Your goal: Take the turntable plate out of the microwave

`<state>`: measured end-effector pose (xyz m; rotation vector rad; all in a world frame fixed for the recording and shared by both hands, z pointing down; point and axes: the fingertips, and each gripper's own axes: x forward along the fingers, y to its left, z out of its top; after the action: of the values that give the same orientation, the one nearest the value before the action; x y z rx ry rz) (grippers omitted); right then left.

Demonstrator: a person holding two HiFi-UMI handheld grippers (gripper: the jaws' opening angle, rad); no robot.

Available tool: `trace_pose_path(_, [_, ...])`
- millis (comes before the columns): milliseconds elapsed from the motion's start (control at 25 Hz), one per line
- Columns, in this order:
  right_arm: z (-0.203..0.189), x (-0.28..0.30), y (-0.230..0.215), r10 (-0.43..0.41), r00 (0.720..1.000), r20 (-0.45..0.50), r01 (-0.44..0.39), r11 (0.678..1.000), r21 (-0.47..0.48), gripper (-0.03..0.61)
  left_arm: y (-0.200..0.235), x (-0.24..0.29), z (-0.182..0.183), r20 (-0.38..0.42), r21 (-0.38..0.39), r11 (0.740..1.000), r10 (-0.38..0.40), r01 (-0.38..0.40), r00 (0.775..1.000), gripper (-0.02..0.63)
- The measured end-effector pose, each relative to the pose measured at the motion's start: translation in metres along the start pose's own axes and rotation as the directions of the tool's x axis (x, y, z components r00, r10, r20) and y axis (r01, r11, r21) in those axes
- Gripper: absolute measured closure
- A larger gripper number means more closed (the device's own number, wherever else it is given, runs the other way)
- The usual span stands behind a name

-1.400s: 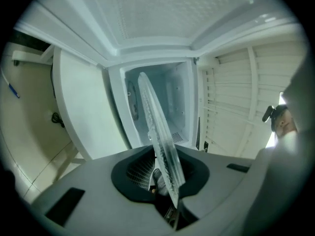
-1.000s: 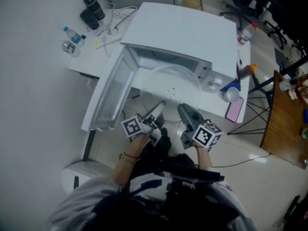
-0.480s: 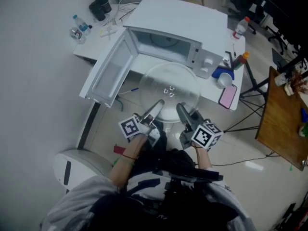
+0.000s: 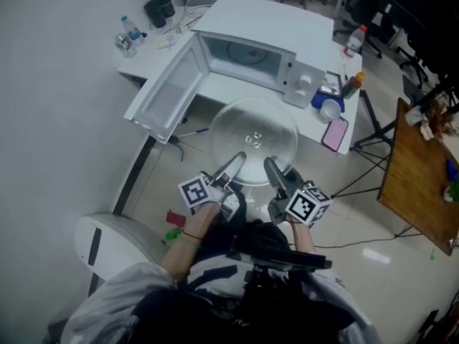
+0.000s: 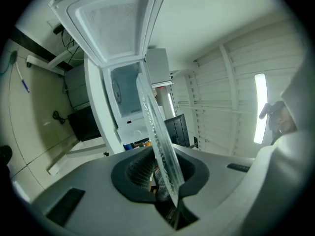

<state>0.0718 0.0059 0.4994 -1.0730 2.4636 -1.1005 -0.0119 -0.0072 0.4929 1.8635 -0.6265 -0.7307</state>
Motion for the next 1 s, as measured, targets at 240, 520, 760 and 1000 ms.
trace_pose_path(240, [-0.005, -0.009, 0.010, 0.025, 1.000, 0.016, -0.024, 1.000, -0.009, 0.448, -0.011, -0.011, -0.007, 0.015, 0.010, 1.000, -0.008, 0.008, 1.000, 0.568])
trace_pose_path(520, [-0.009, -0.010, 0.018, 0.052, 0.999, 0.014, -0.051, 0.999, -0.017, 0.448, -0.017, -0.021, -0.007, 0.031, 0.021, 1.000, -0.003, 0.002, 1.000, 0.569])
trace_pose_path(760, [-0.010, -0.010, 0.024, 0.061, 0.998, 0.008, -0.061, 0.998, -0.012, 0.448, -0.021, -0.024, -0.004, 0.040, 0.026, 1.000, -0.009, 0.008, 0.999, 0.569])
trace_pose_path(1000, [-0.011, -0.012, 0.025, 0.069, 0.998, 0.010, -0.069, 0.997, -0.018, 0.448, -0.024, -0.026, -0.007, 0.046, 0.029, 0.999, -0.015, 0.014, 0.999, 0.569])
